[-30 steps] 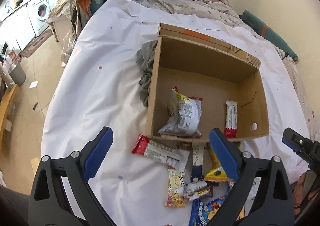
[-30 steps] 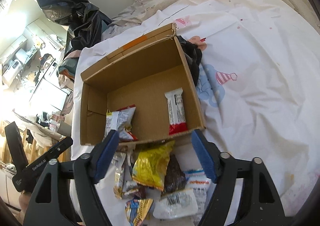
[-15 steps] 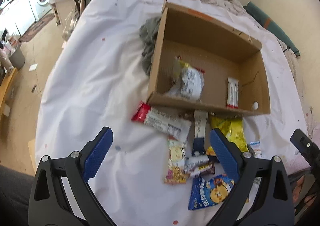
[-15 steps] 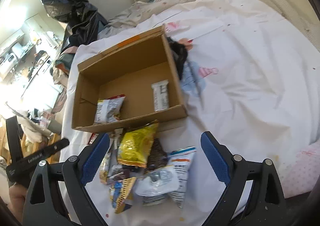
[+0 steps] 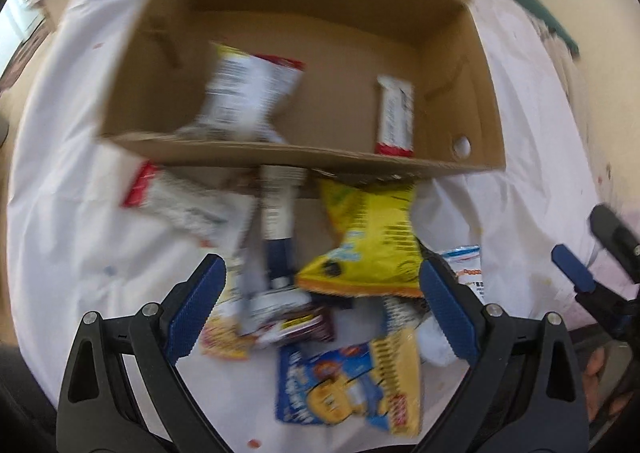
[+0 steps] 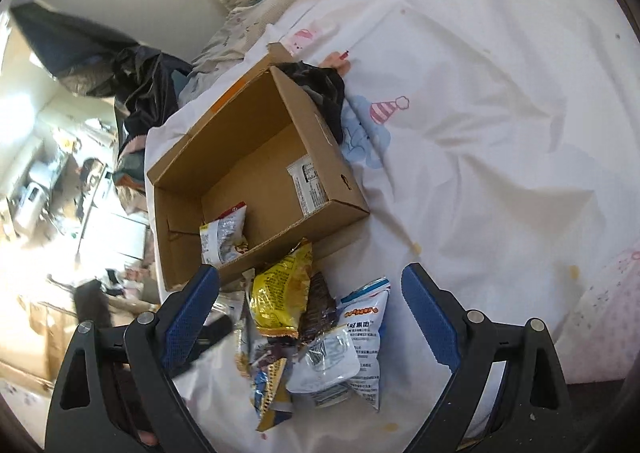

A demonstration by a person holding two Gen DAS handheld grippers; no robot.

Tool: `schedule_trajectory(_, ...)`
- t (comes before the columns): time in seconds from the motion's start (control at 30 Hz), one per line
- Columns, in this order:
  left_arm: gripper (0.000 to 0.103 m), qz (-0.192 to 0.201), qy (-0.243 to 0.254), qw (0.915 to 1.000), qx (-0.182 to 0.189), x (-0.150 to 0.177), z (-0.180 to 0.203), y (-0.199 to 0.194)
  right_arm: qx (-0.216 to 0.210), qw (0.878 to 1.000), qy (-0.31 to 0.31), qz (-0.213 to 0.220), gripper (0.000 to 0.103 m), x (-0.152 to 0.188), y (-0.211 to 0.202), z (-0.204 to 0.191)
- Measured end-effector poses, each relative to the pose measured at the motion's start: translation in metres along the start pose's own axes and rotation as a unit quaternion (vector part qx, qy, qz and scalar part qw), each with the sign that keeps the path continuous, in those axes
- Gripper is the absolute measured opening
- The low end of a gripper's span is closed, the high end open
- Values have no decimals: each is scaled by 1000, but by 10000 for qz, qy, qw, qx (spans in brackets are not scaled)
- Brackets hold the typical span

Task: Organize snacks
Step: 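Grasp the yellow chip bag with the left tool and lift it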

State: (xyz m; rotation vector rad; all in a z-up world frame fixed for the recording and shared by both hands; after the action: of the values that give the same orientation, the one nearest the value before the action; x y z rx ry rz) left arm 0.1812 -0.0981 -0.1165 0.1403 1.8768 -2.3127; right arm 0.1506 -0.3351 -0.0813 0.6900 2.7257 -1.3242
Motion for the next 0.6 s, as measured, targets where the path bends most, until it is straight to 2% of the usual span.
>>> schedule_trajectory(0.17,94,-141,352,9991,-190,-14,24,24,-25,9999,102,-75,95,-1,1,4)
schedule_trajectory(0.23,82,-307,478,9980,-265,-19,29,34,1,9999,89,-96,95,-2,2,5)
schedule_trajectory(0.3,58,-469,523,9970,-339,-22,30,42,-8,9999,80,-135,95,-3,5,4)
schedule_trajectory(0.37,44,-588,486,9965,-355,-25,30,47,-3,9999,41,-150,95,-3,6,3)
schedule_trajectory(0.47,41,-538,658,9951,-513,-25,33,45,73,9998,-66,-189,95,-2,10,-2)
schedule_trajectory(0.6,37,-467,737,9953,-423,-21,34,32,133,9994,-186,-257,95,-1,16,-8)
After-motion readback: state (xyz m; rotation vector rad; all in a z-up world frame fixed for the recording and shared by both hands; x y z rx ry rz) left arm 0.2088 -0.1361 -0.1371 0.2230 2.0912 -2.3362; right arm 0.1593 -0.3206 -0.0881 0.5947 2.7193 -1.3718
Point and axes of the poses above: each gripper's, at about its wrist camera, not at the fingertips, and y roughly the way its jaws point, z to its right, x to its underside, the point moved 2 cm from there along y, roughly the way its jaws point, and after that the axes turned 6 degrees about -z, right-handed, at the moved point
